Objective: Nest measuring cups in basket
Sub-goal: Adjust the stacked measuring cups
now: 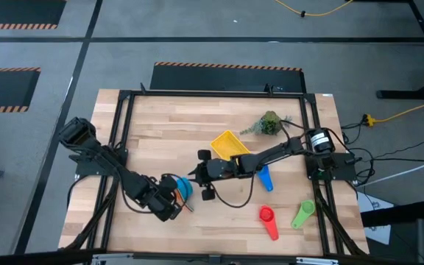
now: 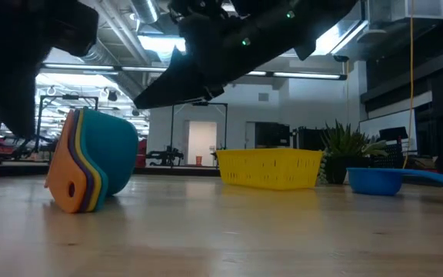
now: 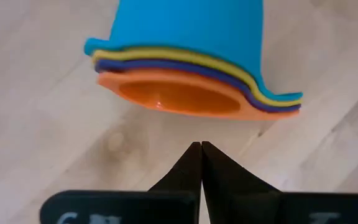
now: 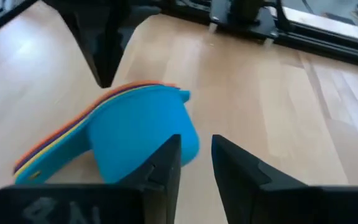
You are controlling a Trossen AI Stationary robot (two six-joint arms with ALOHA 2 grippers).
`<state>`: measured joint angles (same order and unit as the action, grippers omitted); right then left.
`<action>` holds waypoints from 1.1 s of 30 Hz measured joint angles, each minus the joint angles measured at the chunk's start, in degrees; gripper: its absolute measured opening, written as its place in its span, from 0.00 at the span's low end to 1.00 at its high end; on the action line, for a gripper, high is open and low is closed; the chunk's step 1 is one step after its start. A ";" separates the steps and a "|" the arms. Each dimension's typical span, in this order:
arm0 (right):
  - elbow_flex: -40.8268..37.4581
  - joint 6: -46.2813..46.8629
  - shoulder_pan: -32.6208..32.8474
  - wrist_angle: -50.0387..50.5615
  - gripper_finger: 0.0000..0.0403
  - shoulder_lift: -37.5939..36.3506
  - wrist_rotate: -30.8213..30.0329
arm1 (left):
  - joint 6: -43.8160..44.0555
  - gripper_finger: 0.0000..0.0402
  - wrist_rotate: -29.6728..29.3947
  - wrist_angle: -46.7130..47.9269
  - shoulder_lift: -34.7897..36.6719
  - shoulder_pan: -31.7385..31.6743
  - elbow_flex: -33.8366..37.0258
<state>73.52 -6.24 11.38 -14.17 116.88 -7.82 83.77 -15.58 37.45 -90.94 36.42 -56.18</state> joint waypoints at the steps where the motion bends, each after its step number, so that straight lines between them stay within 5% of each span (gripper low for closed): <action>1: 0.00 0.00 -0.10 -0.18 0.24 0.00 0.45 | -0.16 0.00 0.03 -0.34 -0.06 -0.61 -0.02; 20: 0.00 -0.09 -0.11 -1.47 0.24 5.70 2.52 | -3.38 0.01 -0.26 -1.28 -0.14 -7.73 -0.02; 33: -0.02 -0.38 -0.14 1.29 0.24 5.64 2.44 | -3.37 0.01 7.07 -6.96 -0.17 -13.12 -0.02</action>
<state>73.49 -6.62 11.25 -12.88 122.52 -5.38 80.40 -8.50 30.50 -91.11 23.30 -56.21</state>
